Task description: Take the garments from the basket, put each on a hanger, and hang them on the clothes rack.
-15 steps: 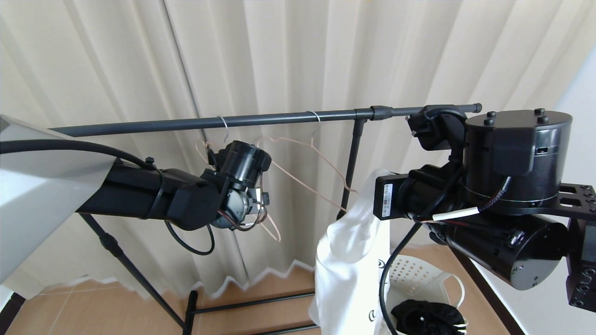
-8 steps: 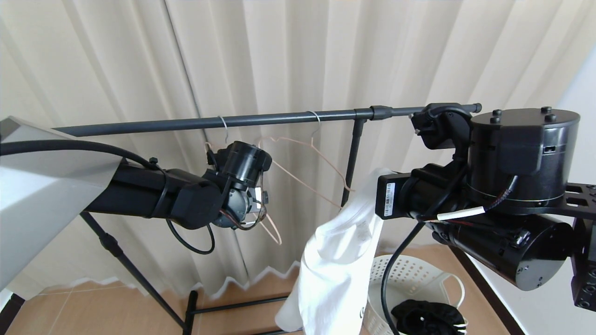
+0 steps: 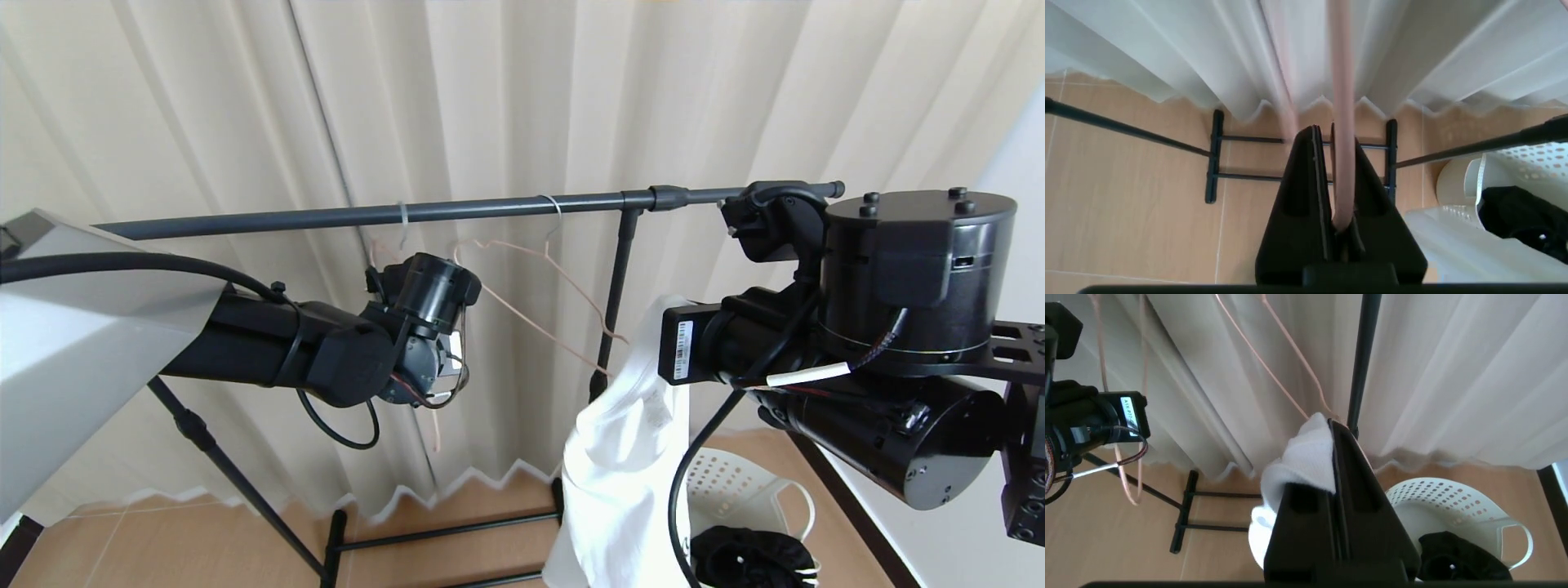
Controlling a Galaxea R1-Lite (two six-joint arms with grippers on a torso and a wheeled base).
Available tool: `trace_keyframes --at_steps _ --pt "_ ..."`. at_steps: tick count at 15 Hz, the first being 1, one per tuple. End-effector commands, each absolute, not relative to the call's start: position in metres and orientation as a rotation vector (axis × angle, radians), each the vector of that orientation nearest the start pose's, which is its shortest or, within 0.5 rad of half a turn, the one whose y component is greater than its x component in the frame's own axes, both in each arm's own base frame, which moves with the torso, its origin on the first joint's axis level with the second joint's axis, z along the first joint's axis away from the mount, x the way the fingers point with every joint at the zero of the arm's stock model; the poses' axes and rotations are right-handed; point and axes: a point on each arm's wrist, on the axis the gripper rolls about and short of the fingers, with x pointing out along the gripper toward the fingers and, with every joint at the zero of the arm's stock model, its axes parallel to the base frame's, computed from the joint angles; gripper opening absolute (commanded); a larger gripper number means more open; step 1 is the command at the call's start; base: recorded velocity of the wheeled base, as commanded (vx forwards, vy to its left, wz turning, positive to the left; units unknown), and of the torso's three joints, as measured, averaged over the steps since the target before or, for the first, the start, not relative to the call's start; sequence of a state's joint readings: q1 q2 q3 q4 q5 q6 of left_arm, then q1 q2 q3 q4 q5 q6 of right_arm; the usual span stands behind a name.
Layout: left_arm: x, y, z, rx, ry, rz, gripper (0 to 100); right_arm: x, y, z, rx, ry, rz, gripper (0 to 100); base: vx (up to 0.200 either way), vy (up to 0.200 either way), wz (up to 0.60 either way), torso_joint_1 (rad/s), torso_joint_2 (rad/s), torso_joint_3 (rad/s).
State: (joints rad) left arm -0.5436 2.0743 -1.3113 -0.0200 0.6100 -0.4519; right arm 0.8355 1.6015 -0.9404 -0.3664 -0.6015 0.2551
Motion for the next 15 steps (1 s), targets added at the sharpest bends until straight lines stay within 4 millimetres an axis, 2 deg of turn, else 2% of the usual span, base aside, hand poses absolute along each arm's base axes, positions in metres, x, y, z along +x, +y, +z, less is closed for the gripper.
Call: trace_keyframes --at_steps 1,4,9,10,11,15 --pt "0.343 -0.194 0.131 -0.033 0.588 0.197 0 0.202 0.205 0.224 0.058 0.250 0.203 0 0.000 0.000 0.00 0.000 0.00 0.000" --pt "0.341 -0.193 0.134 -0.038 0.583 0.198 0 0.202 0.205 0.224 0.059 0.248 0.203 0 0.000 0.000 0.00 0.000 0.00 0.000" --pt "0.319 -0.186 0.161 -0.058 0.543 0.179 0 0.201 0.203 0.225 0.062 0.245 0.203 0 0.000 0.000 0.00 0.000 0.00 0.000" --pt "0.319 -0.186 0.161 -0.058 0.543 0.179 0 0.201 0.203 0.225 0.062 0.245 0.203 0 0.000 0.000 0.00 0.000 0.00 0.000" --pt "0.299 -0.187 0.171 -0.051 0.535 0.145 0 0.201 0.203 0.225 0.061 0.246 0.203 0 0.000 0.000 0.00 0.000 0.00 0.000" --pt "0.259 -0.175 0.173 0.053 0.557 0.083 0 0.201 0.203 0.225 0.061 0.246 0.203 0 0.000 0.000 0.00 0.000 0.00 0.000"
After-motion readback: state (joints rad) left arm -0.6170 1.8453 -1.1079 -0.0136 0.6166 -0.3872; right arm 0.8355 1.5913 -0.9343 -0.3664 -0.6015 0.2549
